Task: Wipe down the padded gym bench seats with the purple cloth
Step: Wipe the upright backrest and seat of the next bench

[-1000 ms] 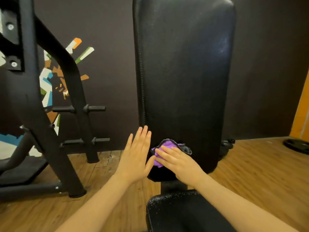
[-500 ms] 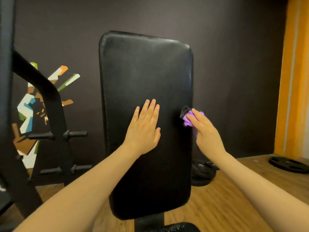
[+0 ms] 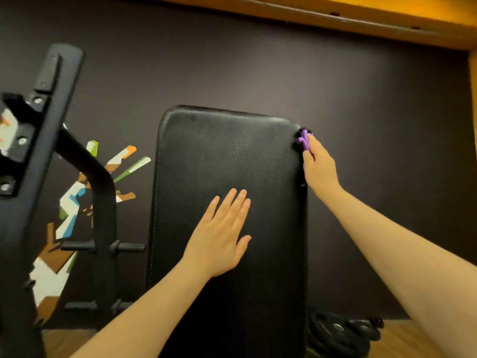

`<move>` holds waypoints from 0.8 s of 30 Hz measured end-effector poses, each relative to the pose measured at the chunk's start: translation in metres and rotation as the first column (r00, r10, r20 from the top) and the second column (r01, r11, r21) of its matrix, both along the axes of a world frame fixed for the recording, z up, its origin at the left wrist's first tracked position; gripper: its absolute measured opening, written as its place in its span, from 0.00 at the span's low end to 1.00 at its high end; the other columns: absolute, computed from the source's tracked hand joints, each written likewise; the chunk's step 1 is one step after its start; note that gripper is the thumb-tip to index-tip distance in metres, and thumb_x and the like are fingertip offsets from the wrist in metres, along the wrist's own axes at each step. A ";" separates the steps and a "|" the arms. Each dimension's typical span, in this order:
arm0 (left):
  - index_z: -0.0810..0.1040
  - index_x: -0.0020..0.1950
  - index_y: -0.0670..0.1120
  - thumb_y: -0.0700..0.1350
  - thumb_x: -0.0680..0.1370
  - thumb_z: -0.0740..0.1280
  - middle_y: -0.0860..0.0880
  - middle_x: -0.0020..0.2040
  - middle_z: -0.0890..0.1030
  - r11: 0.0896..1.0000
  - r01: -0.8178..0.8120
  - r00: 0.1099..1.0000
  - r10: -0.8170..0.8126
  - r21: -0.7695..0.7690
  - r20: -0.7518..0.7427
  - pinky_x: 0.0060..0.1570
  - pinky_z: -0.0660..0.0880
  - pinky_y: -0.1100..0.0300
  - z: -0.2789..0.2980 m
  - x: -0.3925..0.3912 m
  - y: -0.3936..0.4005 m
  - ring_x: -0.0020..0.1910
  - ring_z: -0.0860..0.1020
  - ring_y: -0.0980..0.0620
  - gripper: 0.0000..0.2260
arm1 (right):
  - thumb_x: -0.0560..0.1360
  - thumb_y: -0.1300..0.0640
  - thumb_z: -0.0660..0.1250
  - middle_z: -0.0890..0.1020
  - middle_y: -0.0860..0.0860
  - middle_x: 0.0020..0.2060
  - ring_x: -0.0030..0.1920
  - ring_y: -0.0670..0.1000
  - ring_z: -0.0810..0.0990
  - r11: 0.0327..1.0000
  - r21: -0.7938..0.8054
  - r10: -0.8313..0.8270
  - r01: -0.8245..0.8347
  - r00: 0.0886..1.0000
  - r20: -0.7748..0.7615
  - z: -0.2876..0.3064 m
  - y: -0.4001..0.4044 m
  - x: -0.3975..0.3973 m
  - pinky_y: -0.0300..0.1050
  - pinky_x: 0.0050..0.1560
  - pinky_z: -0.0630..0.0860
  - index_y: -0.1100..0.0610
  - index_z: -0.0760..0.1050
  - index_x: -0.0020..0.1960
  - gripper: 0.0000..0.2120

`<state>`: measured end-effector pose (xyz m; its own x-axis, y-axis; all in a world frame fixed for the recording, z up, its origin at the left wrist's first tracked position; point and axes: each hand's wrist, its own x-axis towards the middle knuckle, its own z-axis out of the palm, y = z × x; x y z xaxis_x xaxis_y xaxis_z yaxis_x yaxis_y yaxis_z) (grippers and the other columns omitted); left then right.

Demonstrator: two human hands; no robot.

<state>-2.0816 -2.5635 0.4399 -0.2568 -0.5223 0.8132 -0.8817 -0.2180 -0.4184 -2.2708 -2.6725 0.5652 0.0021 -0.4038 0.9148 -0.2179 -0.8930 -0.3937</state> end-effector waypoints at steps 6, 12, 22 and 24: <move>0.63 0.75 0.41 0.57 0.77 0.54 0.43 0.75 0.63 0.998 0.017 0.999 -0.015 -0.058 0.041 0.72 0.52 0.48 -0.003 0.006 -0.007 0.75 0.57 0.44 0.31 | 0.83 0.53 0.49 0.73 0.51 0.63 0.62 0.50 0.69 0.974 0.081 0.201 -0.214 0.969 0.141 0.011 -0.020 0.008 0.40 0.61 0.65 0.52 0.61 0.74 0.20; 0.63 0.75 0.41 0.57 0.77 0.54 0.42 0.75 0.63 0.997 0.015 0.998 -0.010 -0.081 0.063 0.71 0.53 0.48 -0.004 0.006 -0.009 0.75 0.58 0.44 0.31 | 0.79 0.49 0.60 0.76 0.47 0.39 0.34 0.42 0.68 0.974 0.049 0.199 -0.221 0.939 0.281 -0.006 -0.025 0.015 0.36 0.41 0.67 0.48 0.70 0.68 0.18; 0.62 0.75 0.40 0.56 0.77 0.53 0.42 0.76 0.62 0.997 -0.024 0.998 0.028 -0.073 0.055 0.72 0.51 0.48 -0.003 0.003 -0.007 0.75 0.58 0.43 0.30 | 0.80 0.51 0.58 0.64 0.48 0.28 0.29 0.45 0.61 0.995 0.057 0.077 -0.085 0.988 0.132 -0.029 -0.012 0.004 0.41 0.34 0.59 0.48 0.73 0.39 0.12; 0.63 0.75 0.40 0.56 0.77 0.53 0.42 0.76 0.62 0.996 -0.025 0.998 0.030 -0.085 0.062 0.72 0.51 0.48 -0.004 0.004 -0.008 0.75 0.58 0.43 0.30 | 0.81 0.52 0.58 0.72 0.46 0.34 0.34 0.44 0.67 0.998 0.038 0.042 -0.045 0.996 0.072 0.007 -0.011 0.003 0.37 0.36 0.63 0.49 0.77 0.54 0.09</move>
